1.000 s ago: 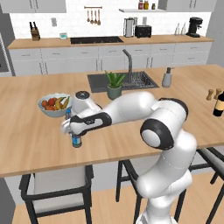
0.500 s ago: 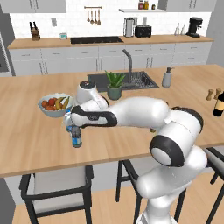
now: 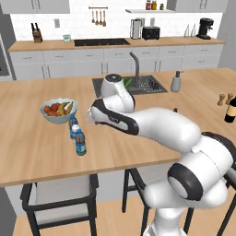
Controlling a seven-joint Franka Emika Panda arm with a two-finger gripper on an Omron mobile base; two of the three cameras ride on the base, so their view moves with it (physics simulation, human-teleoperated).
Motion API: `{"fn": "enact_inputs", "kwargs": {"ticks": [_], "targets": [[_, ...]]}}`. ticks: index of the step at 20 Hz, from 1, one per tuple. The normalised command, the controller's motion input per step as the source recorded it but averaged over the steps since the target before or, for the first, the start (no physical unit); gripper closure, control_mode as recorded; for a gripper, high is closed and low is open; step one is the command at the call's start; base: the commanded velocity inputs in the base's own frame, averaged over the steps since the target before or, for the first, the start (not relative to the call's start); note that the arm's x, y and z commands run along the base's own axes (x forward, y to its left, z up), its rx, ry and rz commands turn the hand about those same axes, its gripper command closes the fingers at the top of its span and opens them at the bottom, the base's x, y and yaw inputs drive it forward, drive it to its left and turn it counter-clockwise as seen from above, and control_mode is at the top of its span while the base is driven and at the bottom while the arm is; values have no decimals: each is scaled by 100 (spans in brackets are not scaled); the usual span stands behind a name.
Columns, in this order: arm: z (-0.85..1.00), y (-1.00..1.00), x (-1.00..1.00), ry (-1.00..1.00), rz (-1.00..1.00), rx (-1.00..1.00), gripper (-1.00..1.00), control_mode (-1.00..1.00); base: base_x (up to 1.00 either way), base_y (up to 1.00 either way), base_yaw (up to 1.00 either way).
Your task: Move the plastic bottles in the middle to the plastics group, and the glass bottles in the middle to the glass group.
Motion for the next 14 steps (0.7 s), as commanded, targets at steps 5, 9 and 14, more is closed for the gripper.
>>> {"fn": "enact_inputs", "kwargs": {"ticks": [5, 9, 14], "targets": [[0, -100, -25, 6, -31, 0, -100, -100, 0, 0, 0], [-7, -100, -15, 11, -34, 0, -100, -100, 0, 0, 0], [-7, -100, 4, 12, -37, -3, -100, -100, 0, 0, 0]]}}
